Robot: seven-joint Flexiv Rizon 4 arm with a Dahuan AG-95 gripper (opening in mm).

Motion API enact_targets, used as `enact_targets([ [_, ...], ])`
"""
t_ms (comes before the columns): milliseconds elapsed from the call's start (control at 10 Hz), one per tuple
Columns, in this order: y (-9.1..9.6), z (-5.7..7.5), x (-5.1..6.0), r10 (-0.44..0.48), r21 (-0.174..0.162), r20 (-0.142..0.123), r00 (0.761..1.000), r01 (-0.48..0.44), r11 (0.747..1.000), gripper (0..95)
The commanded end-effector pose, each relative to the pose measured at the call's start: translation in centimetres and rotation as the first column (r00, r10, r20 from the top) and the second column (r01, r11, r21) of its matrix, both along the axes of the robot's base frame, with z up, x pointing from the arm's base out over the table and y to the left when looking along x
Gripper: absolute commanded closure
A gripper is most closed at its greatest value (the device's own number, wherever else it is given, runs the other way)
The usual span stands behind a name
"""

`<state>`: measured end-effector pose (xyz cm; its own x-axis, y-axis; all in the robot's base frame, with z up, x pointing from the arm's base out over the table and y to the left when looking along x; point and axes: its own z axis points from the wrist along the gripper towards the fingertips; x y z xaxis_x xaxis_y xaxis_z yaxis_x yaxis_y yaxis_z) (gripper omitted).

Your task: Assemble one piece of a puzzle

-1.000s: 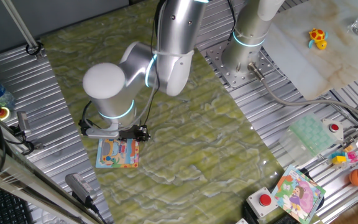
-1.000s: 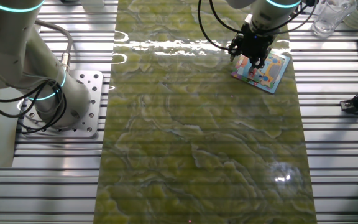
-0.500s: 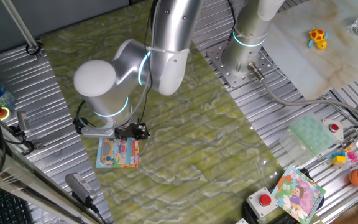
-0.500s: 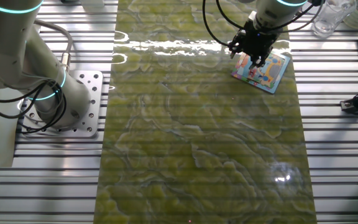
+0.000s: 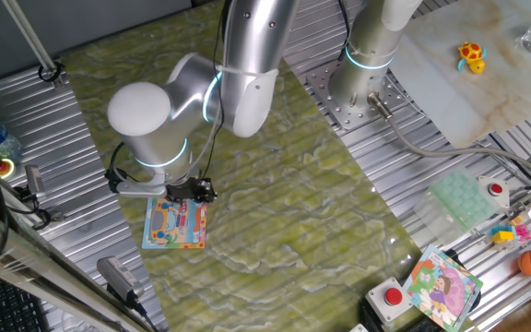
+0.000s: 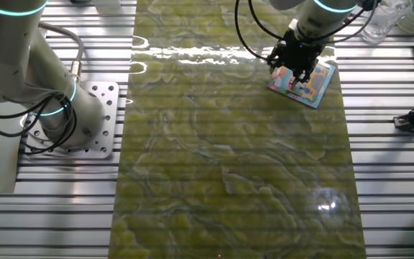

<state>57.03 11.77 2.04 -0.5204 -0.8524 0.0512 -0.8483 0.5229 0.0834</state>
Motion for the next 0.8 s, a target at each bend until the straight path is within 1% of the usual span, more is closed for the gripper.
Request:
enact_targets([
  [100, 0.02, -0.32, 0.13, -0.004, -0.001, 0.006, 1.000, 0.004, 1.000, 38.0],
  [300, -0.09, -0.81, 0.24, -0.002, -0.001, 0.015, 1.000, 0.002, 1.000, 38.0],
  [600, -0.11, -1.00, 0.26, 0.001, -0.002, 0.016, 1.000, -0.001, 1.000, 38.0],
  [800, -0.28, -0.93, 0.38, -0.004, -0.010, 0.018, 1.000, 0.004, 1.000, 38.0],
])
